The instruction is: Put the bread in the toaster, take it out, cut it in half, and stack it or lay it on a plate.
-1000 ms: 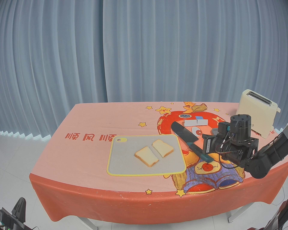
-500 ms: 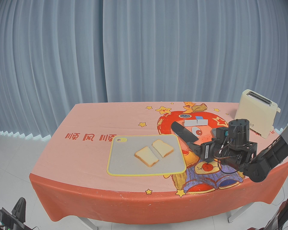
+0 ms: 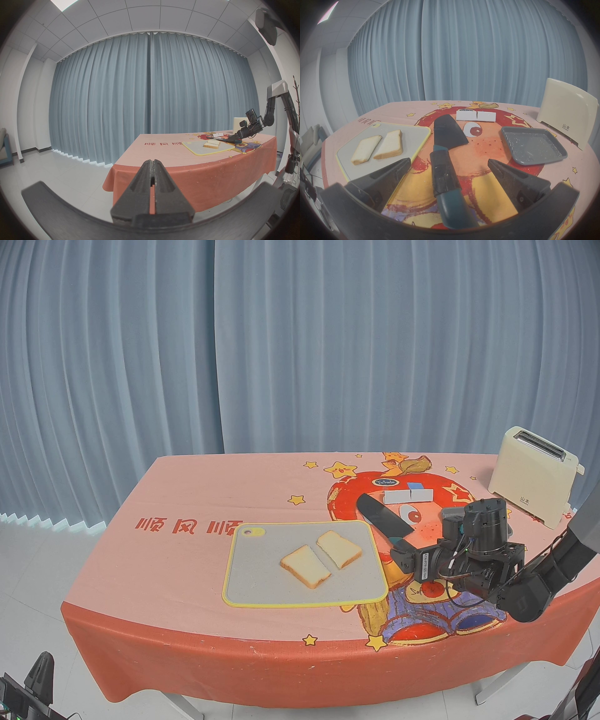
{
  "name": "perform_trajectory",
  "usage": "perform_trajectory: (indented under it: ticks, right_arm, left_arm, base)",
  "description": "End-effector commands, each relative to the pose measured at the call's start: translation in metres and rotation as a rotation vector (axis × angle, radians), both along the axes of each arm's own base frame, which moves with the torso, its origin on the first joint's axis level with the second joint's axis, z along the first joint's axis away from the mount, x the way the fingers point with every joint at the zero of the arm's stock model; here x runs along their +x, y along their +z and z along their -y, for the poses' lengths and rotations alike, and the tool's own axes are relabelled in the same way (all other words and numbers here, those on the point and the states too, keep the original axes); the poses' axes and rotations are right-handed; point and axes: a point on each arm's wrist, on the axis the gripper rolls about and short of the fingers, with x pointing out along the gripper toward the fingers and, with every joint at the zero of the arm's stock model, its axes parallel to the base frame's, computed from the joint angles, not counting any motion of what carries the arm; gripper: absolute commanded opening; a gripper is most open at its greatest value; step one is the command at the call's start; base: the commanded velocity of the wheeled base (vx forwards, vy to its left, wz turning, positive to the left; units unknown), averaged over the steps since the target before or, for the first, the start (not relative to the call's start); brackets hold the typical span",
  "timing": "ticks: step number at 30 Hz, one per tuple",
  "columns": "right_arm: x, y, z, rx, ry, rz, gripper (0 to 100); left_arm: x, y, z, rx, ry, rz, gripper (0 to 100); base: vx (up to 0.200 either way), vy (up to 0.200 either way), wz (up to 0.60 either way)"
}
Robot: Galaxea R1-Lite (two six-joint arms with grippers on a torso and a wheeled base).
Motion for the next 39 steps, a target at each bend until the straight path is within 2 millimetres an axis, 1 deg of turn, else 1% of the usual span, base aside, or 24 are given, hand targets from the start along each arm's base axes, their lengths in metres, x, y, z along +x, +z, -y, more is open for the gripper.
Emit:
perform_trajectory:
  ticks: [1,6,11,12,19,25,34,39]
  right_arm:
    - [0.001,-0.006,0.000,-0.009,0.001,-0.016,100]
    - [-0.001,-0.010,-0.002,-0.023,0.011,-0.028,100]
    - [0.002,-0.020,-0.003,-0.038,0.009,-0.052,100]
    - [0.003,-0.022,-0.003,-0.040,0.009,-0.056,0]
    - [0.008,-0.025,-0.007,-0.014,0.014,0.004,0]
    - [0.008,-0.021,-0.008,-0.004,0.018,0.028,0]
    - [0.001,0.001,-0.010,0.045,0.035,0.115,0]
    - [-0.004,0.012,-0.016,0.083,0.062,0.160,0]
  left_arm:
    - [0.001,-0.005,0.000,0.000,0.002,-0.019,0]
    - [0.001,-0.005,0.000,0.000,0.002,-0.019,0]
    - [0.001,-0.005,0.000,0.000,0.000,-0.017,0]
    - [0.001,-0.005,0.000,0.000,0.002,-0.019,0]
    - [0.001,-0.005,0.000,0.000,0.000,-0.019,0]
    - [0.001,-0.005,0.000,0.000,0.000,-0.019,0]
    - [0.001,-0.005,0.000,0.000,0.000,-0.019,0]
    - [0.001,-0.005,0.000,0.000,0.000,-0.019,0]
  base:
    - [0.000,0.000,0.00]
    - [0.000,0.000,0.00]
    - [0.000,0.000,0.00]
    - [0.000,0.000,0.00]
    - [0.000,0.000,0.00]
    - [0.000,0.000,0.00]
    - [0.000,0.000,0.00]
    - [0.000,0.000,0.00]
